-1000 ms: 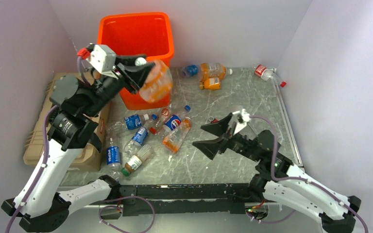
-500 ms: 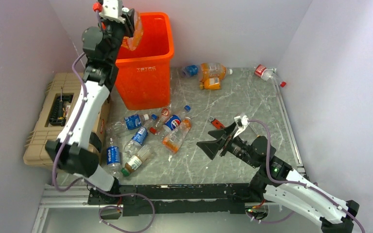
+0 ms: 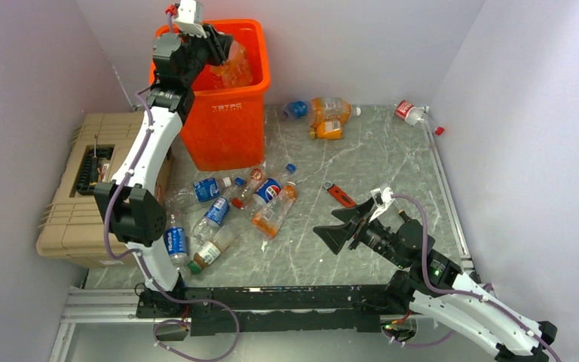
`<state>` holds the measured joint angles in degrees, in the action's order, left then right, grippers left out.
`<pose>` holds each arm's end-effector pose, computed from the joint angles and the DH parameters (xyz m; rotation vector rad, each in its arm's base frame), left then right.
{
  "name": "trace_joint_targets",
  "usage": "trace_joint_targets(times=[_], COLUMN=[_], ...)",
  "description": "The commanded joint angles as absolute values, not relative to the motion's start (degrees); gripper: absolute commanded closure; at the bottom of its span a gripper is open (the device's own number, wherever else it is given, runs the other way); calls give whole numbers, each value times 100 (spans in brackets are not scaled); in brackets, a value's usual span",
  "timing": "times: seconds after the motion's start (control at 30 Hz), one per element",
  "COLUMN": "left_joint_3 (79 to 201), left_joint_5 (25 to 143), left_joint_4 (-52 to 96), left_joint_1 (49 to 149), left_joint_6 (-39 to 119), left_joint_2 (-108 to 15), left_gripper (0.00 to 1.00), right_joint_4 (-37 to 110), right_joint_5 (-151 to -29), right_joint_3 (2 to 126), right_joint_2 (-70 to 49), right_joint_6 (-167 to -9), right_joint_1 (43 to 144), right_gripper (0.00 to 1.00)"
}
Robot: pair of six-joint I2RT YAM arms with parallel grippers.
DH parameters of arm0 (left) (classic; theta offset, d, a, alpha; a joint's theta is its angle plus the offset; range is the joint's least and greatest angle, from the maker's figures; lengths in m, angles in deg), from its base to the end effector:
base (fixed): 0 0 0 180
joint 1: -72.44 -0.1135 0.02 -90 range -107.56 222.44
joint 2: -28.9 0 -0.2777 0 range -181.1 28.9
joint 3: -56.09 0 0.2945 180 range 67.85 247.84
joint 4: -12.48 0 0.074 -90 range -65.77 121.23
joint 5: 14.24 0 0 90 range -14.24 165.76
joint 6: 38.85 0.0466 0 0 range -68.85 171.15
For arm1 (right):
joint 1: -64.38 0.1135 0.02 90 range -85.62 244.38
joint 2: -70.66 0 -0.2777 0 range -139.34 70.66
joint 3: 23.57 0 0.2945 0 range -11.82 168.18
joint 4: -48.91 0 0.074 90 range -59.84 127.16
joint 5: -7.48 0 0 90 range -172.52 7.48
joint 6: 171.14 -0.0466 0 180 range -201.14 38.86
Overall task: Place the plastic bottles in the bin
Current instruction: Place the plastic bottle in the trash bin, then pick up the plastic bottle at the center of the board.
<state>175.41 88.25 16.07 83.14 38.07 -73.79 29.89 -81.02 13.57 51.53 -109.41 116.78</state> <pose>0.4694 -0.0989 0.4957 0.1581 1.3566 -0.4956 0.0975 0.1247 0.2934 -0.3330 1.6624 1.0612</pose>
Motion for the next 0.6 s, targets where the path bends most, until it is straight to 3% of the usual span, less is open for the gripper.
trace_joint_targets(times=[0.0,0.1,0.37,0.43,0.57], left_joint_3=[18034,18030,18208,17876,17434], left_joint_5=[9431,9462,9121,8843,8196], left_joint_4=[2303,2278,2684,2817,3951], left_joint_1=[8307,8307,8307,8307,8307], left_joint_6=[3719,3681,3470,3311,3046], left_joint_2=[-7530,-7415,-6587,-6148,-5371], left_gripper=[69,49,15,1,0], right_joint_4=[2949,2921,2805,2749,2632], right_joint_5=[-7914,-7918,-7666,-7510,-6878], right_joint_3=[1385,1448,1635,1728,1936], right_joint_2=[5145,5054,5000,4989,4944], right_joint_6=[-10758,-10751,-10708,-10703,-10796], right_joint_1=[11676,11676,11678,11676,11676], right_gripper=[2,2,2,1,0])
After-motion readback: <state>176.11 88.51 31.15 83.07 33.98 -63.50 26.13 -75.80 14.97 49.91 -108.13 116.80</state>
